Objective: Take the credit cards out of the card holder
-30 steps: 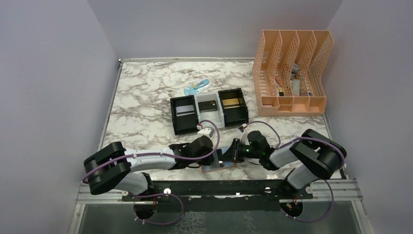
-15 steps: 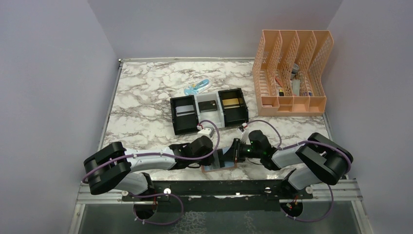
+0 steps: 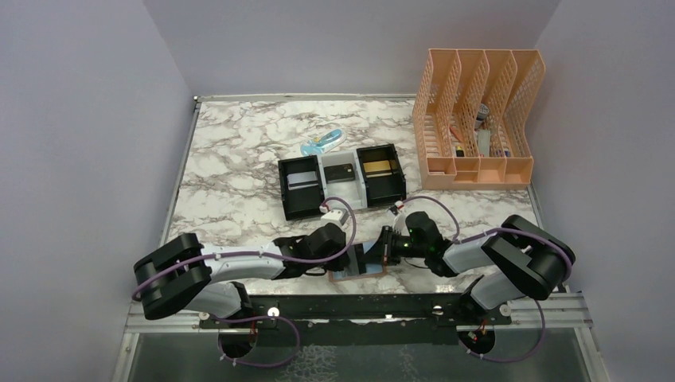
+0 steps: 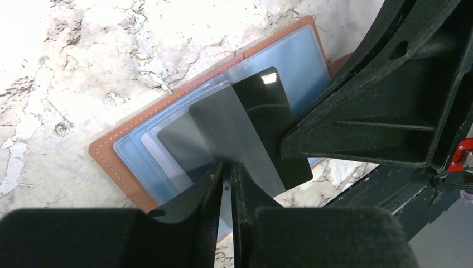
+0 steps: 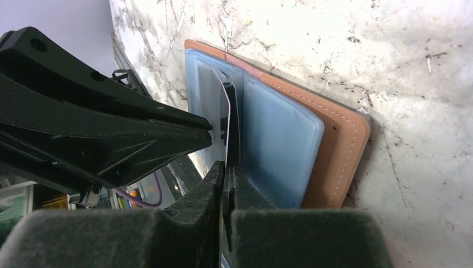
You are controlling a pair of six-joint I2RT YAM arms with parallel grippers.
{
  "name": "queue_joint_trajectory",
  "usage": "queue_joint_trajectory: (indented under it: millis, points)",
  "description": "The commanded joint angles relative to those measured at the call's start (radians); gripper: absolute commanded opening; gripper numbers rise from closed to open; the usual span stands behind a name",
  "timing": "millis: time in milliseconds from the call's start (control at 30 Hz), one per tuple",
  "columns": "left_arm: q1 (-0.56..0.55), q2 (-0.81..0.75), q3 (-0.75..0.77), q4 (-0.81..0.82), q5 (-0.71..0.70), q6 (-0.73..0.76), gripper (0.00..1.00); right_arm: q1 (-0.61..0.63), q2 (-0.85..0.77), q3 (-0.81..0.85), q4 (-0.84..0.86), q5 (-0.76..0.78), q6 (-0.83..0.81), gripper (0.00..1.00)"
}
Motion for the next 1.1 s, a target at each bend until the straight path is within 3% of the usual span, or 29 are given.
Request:
queue_joint_trajectory:
  millis: [0, 367, 533, 700, 800, 933, 1067]
  points:
    - [-0.006, -0.028, -0.067, -0.061, -0.004, -0.01, 0.15, -0.001, -0.021, 0.005, 0.008, 0.004, 0.008, 0.01]
    - [-0.007, -0.039, -0.056, -0.054, -0.013, -0.006, 0.15, -0.003, -0.057, 0.012, -0.045, -0.013, -0.033, 0.02]
    - [-0.006, -0.011, -0.03, -0.064, -0.003, 0.008, 0.15, -0.004, -0.051, 0.004, -0.03, -0.01, -0.019, 0.18]
    - [-0.006, 0.004, -0.022, -0.066, 0.016, 0.014, 0.15, -0.004, -0.025, 0.029, -0.027, -0.001, -0.02, 0.2]
    - [-0.006, 0.004, -0.024, -0.066, 0.015, 0.011, 0.15, -0.004, -0.004, 0.042, -0.016, 0.002, -0.012, 0.17]
    - [-0.007, 0.001, -0.025, -0.068, 0.012, 0.012, 0.15, -0.006, 0.018, 0.054, -0.028, 0.009, -0.01, 0.01]
    - [-0.006, -0.003, -0.029, -0.074, 0.006, 0.013, 0.15, -0.012, -0.005, 0.055, -0.091, 0.027, -0.037, 0.01]
